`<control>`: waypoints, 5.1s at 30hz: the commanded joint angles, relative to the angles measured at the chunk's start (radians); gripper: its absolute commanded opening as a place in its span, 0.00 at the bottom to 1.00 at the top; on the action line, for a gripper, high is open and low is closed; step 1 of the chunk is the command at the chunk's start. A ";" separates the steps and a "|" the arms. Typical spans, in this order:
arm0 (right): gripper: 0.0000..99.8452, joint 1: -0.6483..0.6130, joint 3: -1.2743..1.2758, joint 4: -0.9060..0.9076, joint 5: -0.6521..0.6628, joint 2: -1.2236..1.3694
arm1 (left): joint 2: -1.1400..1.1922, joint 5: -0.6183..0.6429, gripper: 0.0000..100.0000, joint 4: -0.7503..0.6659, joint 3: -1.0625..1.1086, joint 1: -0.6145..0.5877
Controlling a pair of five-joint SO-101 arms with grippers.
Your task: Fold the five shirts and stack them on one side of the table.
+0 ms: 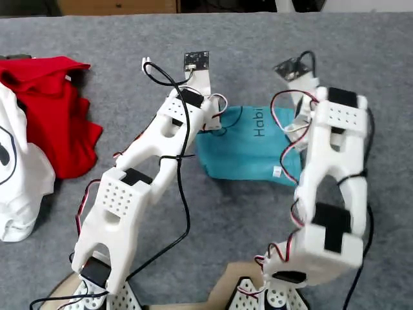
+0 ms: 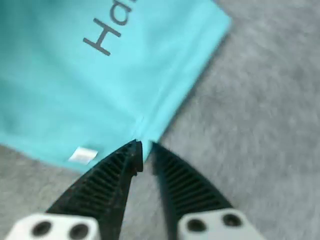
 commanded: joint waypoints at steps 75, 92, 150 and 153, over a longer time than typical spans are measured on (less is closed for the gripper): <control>0.37 -0.189 0.216 -0.402 -1.014 0.297 | -0.007 -0.009 0.02 0.060 -0.092 -0.017; 0.08 -0.188 0.180 -0.267 -1.010 0.189 | -0.007 -0.009 0.02 0.060 -0.091 -0.015; 0.00 -0.071 0.179 -0.394 -0.970 0.269 | 0.410 0.239 0.02 0.388 -0.792 0.011; 0.00 -0.067 0.177 -0.391 -0.970 0.266 | 0.409 0.239 0.02 0.388 -0.833 0.014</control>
